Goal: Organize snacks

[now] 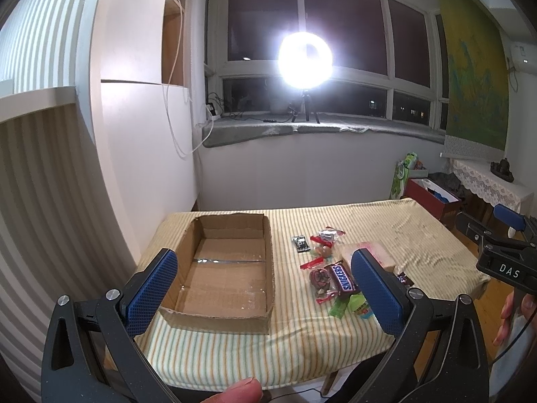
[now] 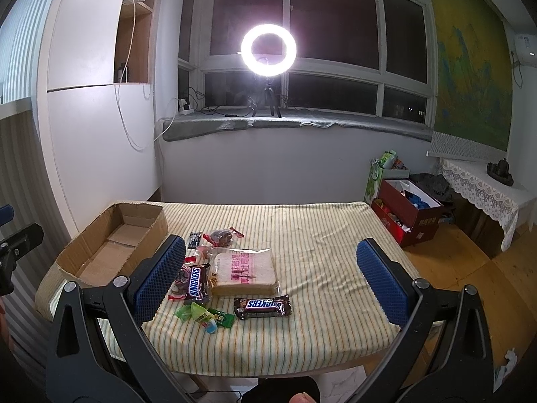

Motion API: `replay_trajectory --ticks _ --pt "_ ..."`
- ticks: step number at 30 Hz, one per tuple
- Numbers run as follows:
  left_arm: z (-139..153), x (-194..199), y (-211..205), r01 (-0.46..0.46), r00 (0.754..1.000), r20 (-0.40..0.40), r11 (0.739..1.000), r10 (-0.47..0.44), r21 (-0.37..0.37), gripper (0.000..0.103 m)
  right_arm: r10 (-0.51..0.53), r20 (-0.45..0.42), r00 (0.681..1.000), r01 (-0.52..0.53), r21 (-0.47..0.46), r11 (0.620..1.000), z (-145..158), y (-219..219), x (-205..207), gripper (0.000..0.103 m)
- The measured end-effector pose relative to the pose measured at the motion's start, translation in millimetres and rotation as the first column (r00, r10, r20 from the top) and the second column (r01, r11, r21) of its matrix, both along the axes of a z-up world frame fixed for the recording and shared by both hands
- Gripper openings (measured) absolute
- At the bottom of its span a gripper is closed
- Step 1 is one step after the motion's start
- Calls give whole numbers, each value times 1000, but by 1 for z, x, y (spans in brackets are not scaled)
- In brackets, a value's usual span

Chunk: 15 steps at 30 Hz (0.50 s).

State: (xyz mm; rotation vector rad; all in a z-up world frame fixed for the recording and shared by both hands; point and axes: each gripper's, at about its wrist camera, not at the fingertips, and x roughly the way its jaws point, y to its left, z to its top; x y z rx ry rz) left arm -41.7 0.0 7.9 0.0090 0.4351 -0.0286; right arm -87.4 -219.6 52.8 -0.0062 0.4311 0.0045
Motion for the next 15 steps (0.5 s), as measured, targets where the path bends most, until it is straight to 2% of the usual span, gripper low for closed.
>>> replay_trajectory --ticks 8,15 --pt "-1 5 -11 12 1000 -16 1000 -12 13 103 3 -11 1000 -2 15 1000 -5 -9 4 103" --pt "-10 13 -24 24 999 -48 999 -23 23 103 2 -47 999 -1 26 1000 -24 -19 14 103"
